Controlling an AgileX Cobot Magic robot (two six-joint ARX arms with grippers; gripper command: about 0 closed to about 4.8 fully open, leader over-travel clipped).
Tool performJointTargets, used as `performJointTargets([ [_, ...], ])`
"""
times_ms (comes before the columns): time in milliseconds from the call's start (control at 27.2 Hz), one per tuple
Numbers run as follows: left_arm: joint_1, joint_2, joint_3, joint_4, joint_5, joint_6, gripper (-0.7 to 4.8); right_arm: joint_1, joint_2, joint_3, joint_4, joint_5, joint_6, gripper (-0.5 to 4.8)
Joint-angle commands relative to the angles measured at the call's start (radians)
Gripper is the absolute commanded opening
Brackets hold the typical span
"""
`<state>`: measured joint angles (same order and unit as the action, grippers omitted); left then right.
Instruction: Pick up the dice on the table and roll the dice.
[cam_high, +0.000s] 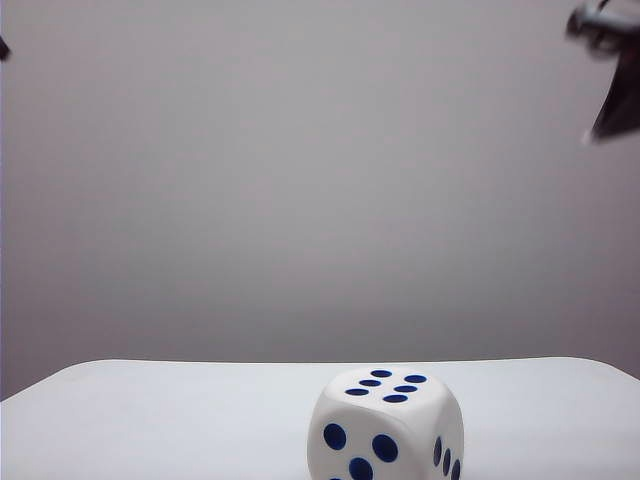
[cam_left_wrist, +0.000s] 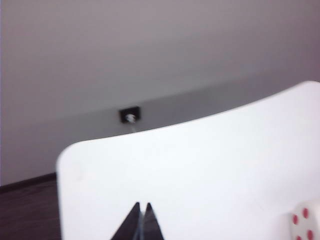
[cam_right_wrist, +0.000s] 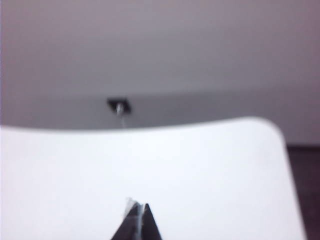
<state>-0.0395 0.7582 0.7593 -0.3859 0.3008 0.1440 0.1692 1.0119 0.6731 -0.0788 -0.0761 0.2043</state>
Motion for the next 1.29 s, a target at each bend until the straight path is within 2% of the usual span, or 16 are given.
performJointTargets([
  [37, -0.053, 0.094, 0.024, -0.017, 0.039, 0.028, -0.05, 0.040, 0.127, 0.004, 0.001, -0.087, 0.056, 0.63],
  [74, -0.079, 0.117, 0.024, -0.027, 0.032, 0.043, -0.05, 0.059, 0.163, 0.004, -0.001, -0.087, 0.078, 1.04],
  [110, -0.098, 0.131, 0.024, -0.033, 0.031, 0.048, -0.05, 0.077, 0.194, 0.004, 0.000, -0.092, 0.090, 1.21],
  [221, -0.203, 0.192, 0.024, -0.055, -0.053, 0.066, -0.05, 0.152, 0.281, 0.004, 0.010, -0.107, 0.106, 1.24],
  [257, -0.237, 0.208, 0.024, -0.062, -0.092, 0.073, -0.05, 0.178, 0.305, 0.004, 0.017, -0.100, 0.114, 1.45],
  [331, -0.312, 0.239, 0.024, -0.074, -0.177, 0.093, -0.05, 0.227, 0.347, 0.004, 0.032, -0.079, 0.123, 2.68],
  [404, -0.412, 0.276, 0.024, -0.077, -0.238, 0.092, -0.05, 0.280, 0.400, 0.004, 0.034, -0.049, 0.181, 4.79],
  [478, -0.479, 0.303, 0.024, -0.078, -0.249, 0.095, -0.05, 0.321, 0.440, 0.004, 0.035, -0.052, 0.219, 4.79],
  [625, -0.517, 0.322, 0.024, -0.082, -0.216, 0.096, -0.05, 0.343, 0.464, 0.002, 0.027, -0.065, 0.240, 4.79],
  [772, -0.520, 0.323, 0.024, -0.091, -0.214, 0.133, -0.05, 0.375, 0.465, -0.003, 0.023, -0.105, 0.275, 4.79],
  [956, -0.521, 0.325, 0.024, -0.092, -0.211, 0.137, -0.05, 0.401, 0.469, -0.005, 0.018, -0.129, 0.299, 4.79],
  [1287, -0.521, 0.325, 0.024, -0.092, -0.184, 0.137, -0.05, 0.418, 0.488, -0.034, 0.010, -0.106, 0.325, 4.79],
])
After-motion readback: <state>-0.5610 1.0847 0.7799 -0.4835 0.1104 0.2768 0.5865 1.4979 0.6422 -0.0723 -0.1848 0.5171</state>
